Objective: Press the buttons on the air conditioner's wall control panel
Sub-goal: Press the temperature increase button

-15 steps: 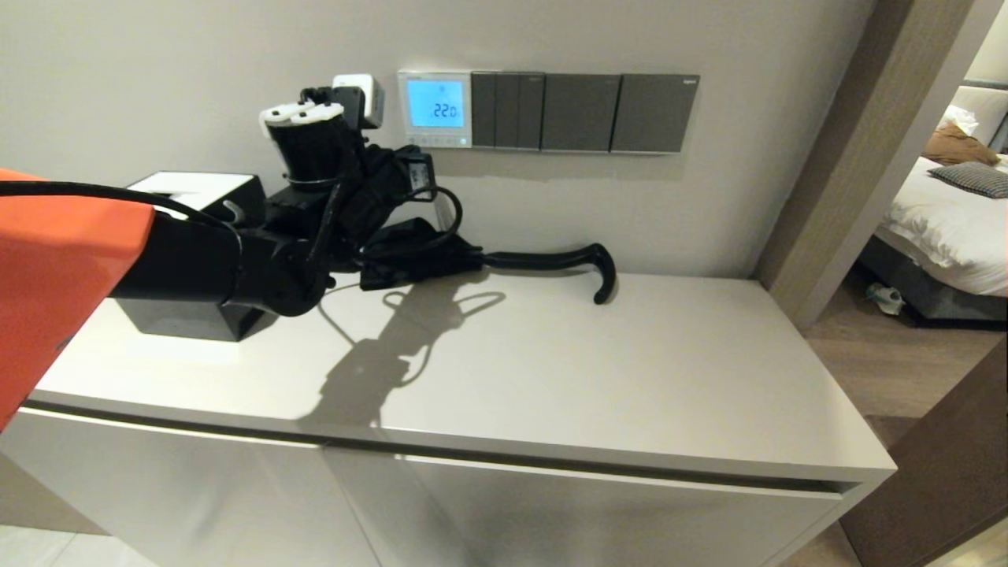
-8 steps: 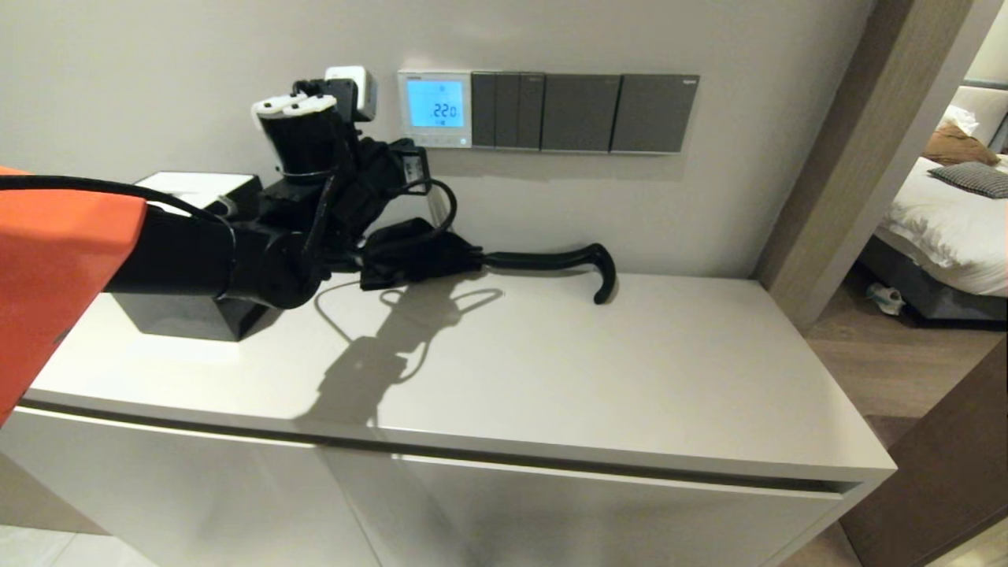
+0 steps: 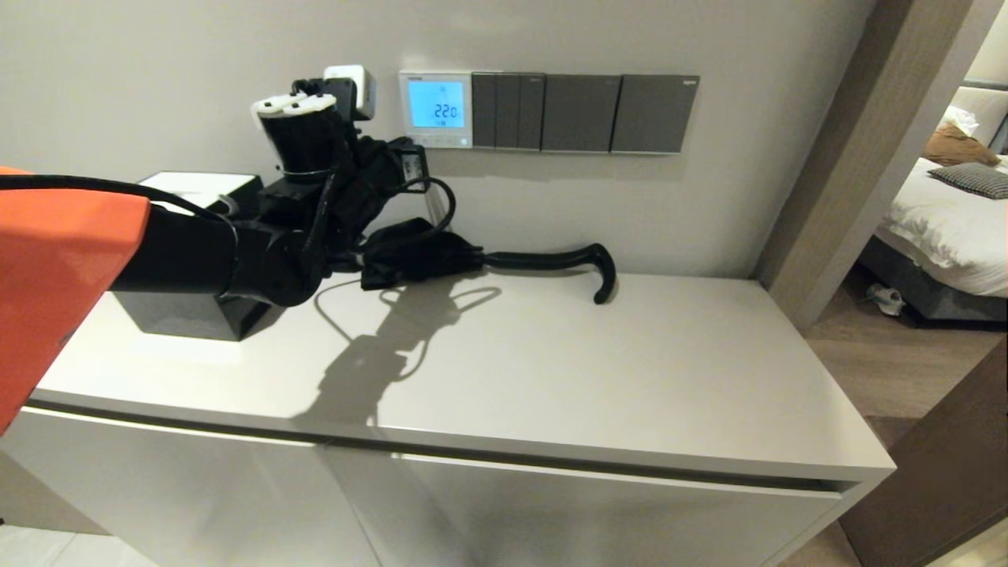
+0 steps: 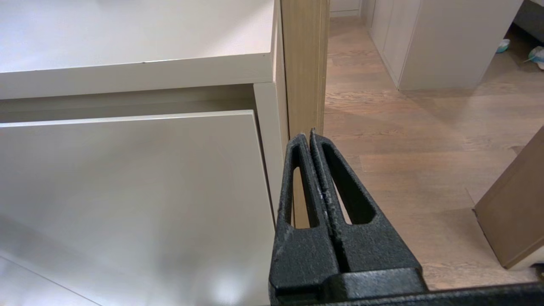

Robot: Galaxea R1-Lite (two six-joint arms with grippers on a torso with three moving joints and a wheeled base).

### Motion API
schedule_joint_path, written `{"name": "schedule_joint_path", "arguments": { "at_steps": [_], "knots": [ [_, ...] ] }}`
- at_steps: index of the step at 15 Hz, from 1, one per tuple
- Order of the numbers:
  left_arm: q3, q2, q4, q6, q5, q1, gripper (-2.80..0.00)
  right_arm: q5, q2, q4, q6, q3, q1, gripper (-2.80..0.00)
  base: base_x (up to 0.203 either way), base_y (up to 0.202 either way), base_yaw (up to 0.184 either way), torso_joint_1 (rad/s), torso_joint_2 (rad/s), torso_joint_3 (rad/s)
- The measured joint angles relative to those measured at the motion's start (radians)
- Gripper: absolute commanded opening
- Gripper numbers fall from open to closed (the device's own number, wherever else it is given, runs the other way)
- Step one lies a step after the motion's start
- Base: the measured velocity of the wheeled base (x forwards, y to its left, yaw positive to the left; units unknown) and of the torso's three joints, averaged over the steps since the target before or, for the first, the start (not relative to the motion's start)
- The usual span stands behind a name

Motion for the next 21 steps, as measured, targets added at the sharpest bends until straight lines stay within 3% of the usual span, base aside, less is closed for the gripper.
{"name": "schedule_joint_path", "arguments": {
  "at_steps": [21],
  "knots": [
    [0.071, -0.048, -0.033, 0.0, -0.002, -0.002, -2.8, 0.0, 0.0, 0.0, 0.0, 0.0, 0.0, -2.8, 0.0, 0.0, 0.0, 0.0, 0.0, 0.0]
  ]
}}
